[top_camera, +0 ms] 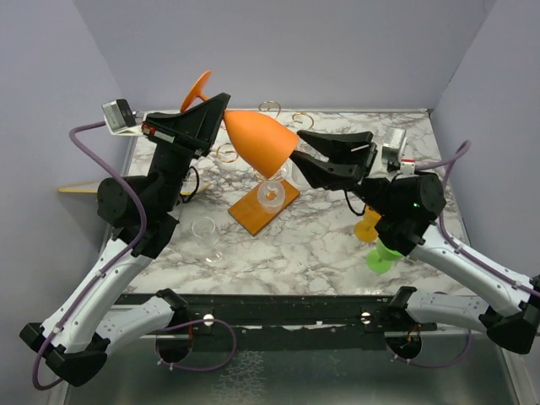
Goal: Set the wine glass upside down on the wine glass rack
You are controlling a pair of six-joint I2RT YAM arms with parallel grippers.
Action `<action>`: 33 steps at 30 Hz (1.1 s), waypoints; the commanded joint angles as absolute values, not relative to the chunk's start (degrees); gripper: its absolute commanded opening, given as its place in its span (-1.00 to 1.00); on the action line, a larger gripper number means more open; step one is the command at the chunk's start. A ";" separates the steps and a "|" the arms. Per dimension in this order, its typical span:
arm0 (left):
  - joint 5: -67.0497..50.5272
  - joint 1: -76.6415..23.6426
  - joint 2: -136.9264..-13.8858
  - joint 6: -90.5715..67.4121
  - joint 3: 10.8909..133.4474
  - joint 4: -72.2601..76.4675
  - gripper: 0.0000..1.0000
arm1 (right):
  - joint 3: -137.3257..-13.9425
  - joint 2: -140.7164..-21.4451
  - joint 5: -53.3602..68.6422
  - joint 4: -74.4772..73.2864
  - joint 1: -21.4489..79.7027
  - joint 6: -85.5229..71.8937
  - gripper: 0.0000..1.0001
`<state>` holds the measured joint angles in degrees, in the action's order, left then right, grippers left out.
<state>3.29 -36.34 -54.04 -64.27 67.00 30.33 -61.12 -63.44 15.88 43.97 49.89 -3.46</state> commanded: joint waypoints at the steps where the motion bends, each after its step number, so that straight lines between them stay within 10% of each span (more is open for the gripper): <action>1: -2.80 -36.21 -49.12 -56.79 65.76 29.78 -1.00 | -58.03 -55.04 15.75 33.32 50.14 -3.23 0.02; 16: -39.20 -36.20 -46.76 -25.83 70.73 3.17 -1.00 | -77.62 -53.62 19.63 -6.24 50.16 -16.76 0.24; 33: -48.94 -36.18 -42.02 3.90 68.22 -11.91 -1.00 | -86.70 -67.16 34.45 -5.00 50.16 -43.44 0.25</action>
<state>-46.04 -36.34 -41.04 -5.43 65.91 -5.10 -85.23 -64.73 25.65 -7.84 49.89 -35.18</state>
